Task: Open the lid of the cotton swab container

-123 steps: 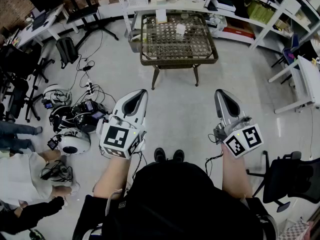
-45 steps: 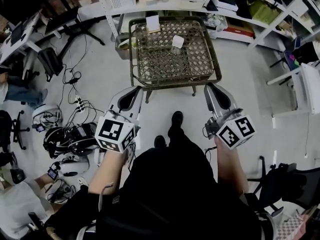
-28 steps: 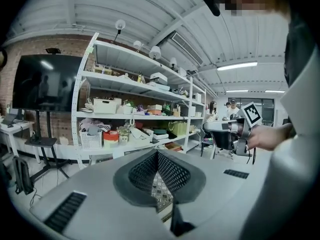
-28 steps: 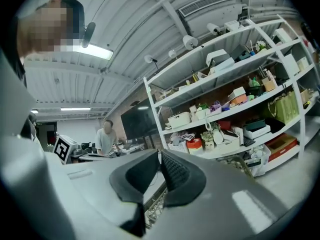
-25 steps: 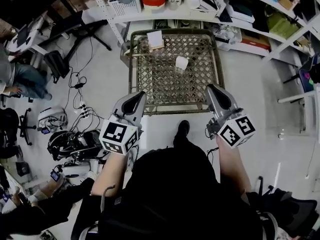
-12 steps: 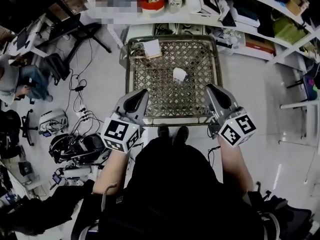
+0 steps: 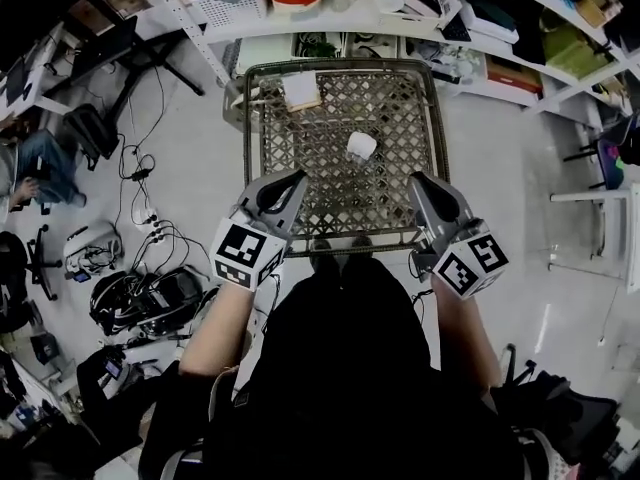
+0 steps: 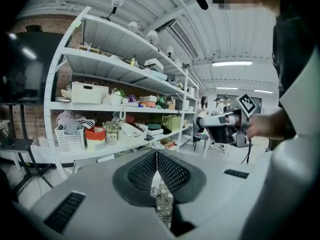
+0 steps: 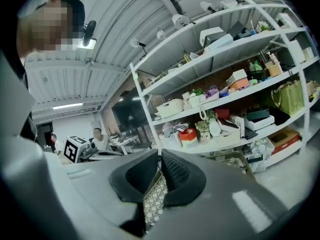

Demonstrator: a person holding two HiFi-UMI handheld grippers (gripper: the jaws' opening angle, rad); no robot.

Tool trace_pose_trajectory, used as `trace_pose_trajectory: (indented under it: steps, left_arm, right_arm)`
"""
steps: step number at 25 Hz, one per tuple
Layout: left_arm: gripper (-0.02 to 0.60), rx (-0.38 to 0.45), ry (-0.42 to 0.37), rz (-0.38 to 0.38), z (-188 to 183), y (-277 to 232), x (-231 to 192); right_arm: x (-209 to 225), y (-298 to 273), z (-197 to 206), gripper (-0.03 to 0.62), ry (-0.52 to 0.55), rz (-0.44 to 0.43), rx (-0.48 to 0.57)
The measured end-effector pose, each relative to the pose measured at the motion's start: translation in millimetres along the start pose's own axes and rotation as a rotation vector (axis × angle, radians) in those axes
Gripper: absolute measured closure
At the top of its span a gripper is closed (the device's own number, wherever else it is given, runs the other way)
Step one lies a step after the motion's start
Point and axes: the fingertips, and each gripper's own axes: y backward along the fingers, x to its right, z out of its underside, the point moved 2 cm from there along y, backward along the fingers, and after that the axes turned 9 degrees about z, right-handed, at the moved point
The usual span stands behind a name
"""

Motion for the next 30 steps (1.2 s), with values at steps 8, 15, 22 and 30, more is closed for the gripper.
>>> trace_pose_trajectory:
  steps: [8, 15, 22, 30]
  left_arm:
    - [0.552, -0.024, -0.012, 0.067, 27.7, -40.8, -19.8]
    - [0.485, -0.066, -0.012, 0.119, 74.6, -91.0, -29.3]
    - [0.414, -0.134, -0.037, 0.215, 134.3, -140.8, -40.4]
    - [0.356, -0.229, -0.113, 0.295, 179.8, -191.1, -56.4]
  right_arm:
    - [16.1, -20.0, 29.4, 0.562, -0.018, 0.01, -0.057]
    - [40.6, -41.8, 60.7, 0.562, -0.04, 0.004, -0.109]
    - [57.4, -66.3, 95.2, 0.562, -0.081, 0.011, -0.133]
    - [68.8, -75.0, 124.4, 0.562, -0.117, 0.018, -0.182]
